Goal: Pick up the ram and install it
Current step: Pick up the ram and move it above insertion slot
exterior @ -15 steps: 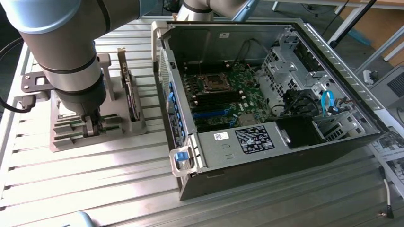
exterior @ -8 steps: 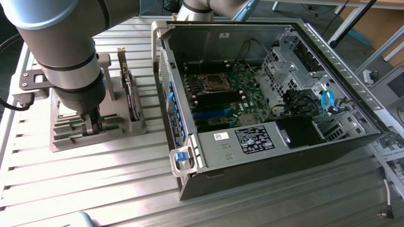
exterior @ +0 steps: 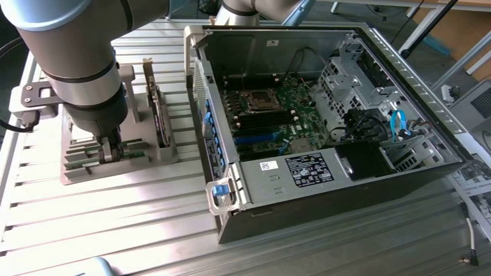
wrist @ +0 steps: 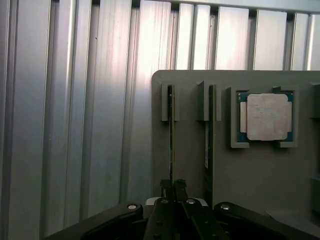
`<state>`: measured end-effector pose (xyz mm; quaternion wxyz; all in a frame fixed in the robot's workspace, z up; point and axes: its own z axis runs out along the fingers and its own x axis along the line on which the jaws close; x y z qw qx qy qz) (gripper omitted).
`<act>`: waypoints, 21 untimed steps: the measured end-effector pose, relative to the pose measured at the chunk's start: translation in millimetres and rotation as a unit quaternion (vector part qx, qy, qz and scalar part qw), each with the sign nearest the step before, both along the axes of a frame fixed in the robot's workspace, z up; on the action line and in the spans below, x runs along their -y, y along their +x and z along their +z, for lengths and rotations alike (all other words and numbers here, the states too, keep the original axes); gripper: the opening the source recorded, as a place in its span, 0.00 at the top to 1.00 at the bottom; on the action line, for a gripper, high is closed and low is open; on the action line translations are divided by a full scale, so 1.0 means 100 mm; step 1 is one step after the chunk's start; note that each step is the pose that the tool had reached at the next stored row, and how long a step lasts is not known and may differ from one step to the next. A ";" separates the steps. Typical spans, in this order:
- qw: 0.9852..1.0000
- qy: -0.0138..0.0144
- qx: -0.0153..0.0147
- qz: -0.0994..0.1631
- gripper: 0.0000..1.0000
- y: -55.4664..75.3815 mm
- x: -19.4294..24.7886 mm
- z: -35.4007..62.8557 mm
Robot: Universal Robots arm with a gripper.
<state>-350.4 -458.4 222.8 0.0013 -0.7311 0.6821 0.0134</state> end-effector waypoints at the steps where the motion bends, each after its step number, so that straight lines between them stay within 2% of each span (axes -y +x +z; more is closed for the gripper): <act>1: 1.000 0.000 0.000 0.000 0.88 0.00 0.000 0.009; 21: 1.000 0.000 0.000 0.000 0.88 0.00 0.000 0.181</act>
